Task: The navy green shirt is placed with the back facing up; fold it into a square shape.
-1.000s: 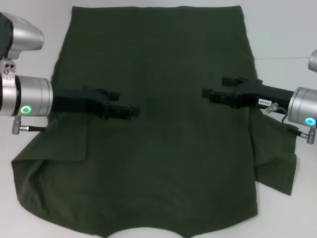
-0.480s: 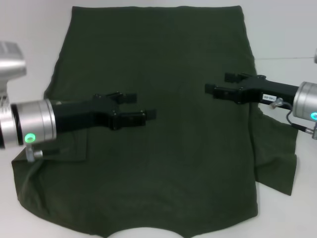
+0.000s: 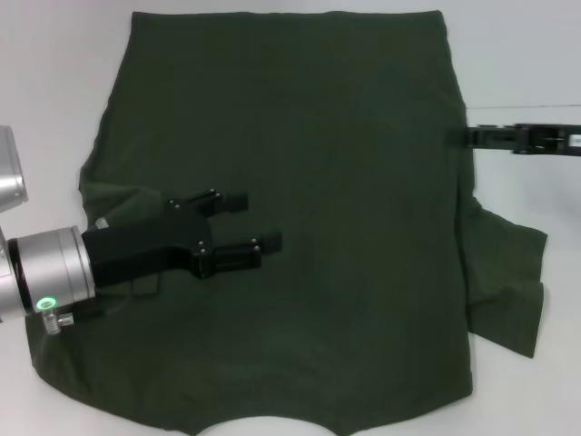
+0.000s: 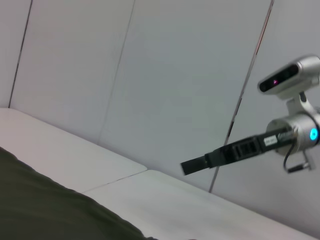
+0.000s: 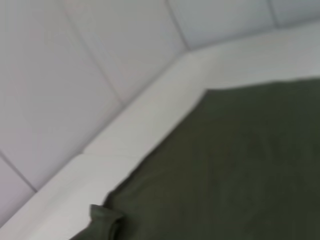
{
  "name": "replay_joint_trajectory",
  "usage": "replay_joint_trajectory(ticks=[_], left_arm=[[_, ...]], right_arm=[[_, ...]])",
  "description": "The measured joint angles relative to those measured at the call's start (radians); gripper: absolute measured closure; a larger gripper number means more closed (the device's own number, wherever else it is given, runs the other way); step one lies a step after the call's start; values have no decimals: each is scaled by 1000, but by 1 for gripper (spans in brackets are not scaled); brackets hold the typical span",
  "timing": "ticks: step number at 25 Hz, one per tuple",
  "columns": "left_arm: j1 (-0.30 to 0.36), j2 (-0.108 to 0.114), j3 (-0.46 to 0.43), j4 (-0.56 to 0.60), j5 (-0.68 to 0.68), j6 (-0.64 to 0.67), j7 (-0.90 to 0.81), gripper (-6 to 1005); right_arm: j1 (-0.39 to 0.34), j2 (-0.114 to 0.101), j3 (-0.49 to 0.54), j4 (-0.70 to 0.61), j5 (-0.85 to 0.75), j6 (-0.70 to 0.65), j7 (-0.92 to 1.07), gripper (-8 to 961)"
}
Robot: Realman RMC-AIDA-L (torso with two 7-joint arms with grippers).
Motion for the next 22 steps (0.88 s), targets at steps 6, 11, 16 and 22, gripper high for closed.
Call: replay_joint_trajectory(ticks=[6,11,16,22], left_arm=[[5,-1,22,0,13,-7,54,90],[15,-6,37,-1,28,-22,132,90],[11,-8,59,-1,29,-68,152,91],[9,-10,64,-1,26,-100,179,91]], right_arm=[[31,-32,194,-40,-237,-155,247,75],[34,-47,258,-50,-361,-237,373,75],[16,-52,288,-50,-415,-293,449,75],[-10,-59,287,-39,-434,-319,501,76]])
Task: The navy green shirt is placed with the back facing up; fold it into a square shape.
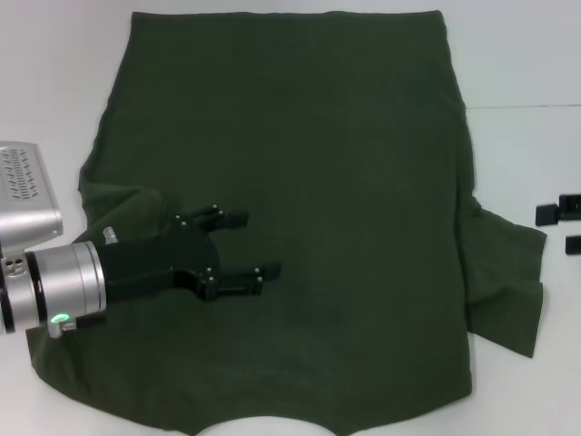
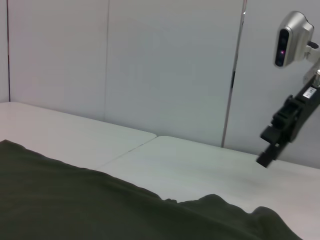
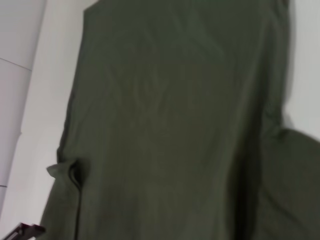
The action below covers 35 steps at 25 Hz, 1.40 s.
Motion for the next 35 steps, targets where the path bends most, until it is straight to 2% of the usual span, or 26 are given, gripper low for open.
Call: replay_joint_trajectory(ticks=[8,15,29,35], left_arm=[[-4,0,1,1,0,-35,6,93],[-5,-2,1,0,3,-40,7,94],[-4,-11,1,0,3,-39,20,95],[-4,-14,1,0,3,-39,23,95]], right_arm=[[-16,-1,10,33,-79,7,23,77],[-25,-21,7,147,-81,80,-13,77],[-18,-23,5,231,-79,147,-72,78],[-13,-17,12,250,-74,166,-96,79]])
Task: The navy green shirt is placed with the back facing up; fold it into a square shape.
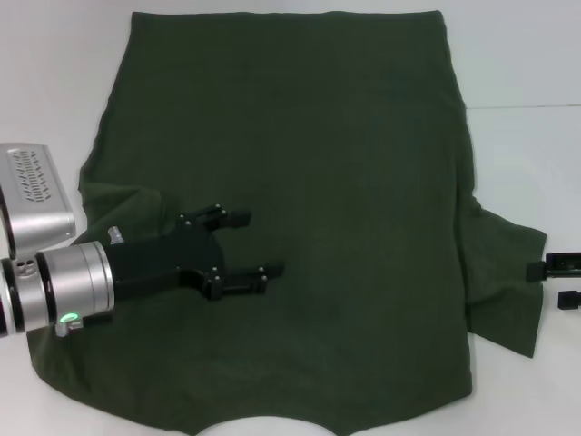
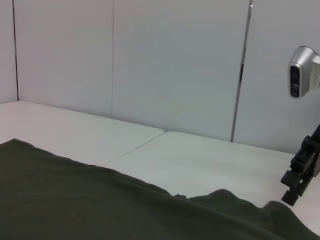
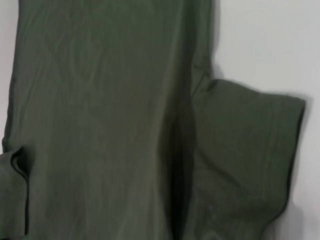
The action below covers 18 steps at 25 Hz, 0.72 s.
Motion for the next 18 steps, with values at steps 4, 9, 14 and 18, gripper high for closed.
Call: replay_joint_trajectory(ticks=[4,9,14,18], left_arm=[[0,-1,0,0,0,0,4,94],[0,-3,0,0,0,-4,9,94],[-1,-4,0,0,0,-11,11,94],[-1,-5,0,0,0,-12,12,94]], right_arm=[[7,3,1,7,2,16,-8,79],[13,6,1,18,15,30,-15,79],[21,8,-1,37,16,46,-22,80],[23,12,-5,40,16,56,-23,80]])
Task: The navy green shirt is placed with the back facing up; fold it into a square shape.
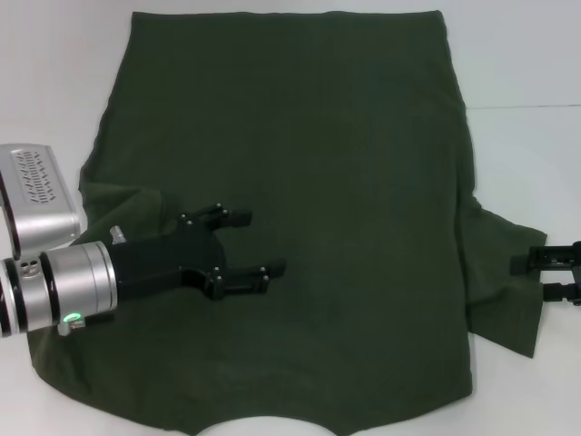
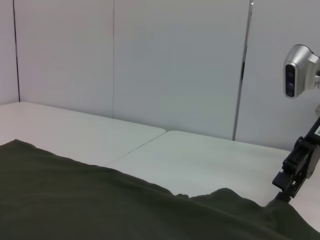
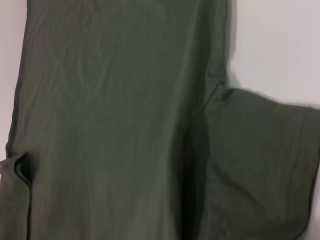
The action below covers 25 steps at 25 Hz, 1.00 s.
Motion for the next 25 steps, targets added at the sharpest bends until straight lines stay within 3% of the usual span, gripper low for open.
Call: replay_joint_trajectory(ticks=[12,25], left_arm=[[-2,-1,9,0,0,-12,2,95],[-2,-5,15,0,0,-15,11,95]], right_arm=[[4,12,-10,15,-2,28,-1,81],[14,18,-20,15,-6,41,-2,282]])
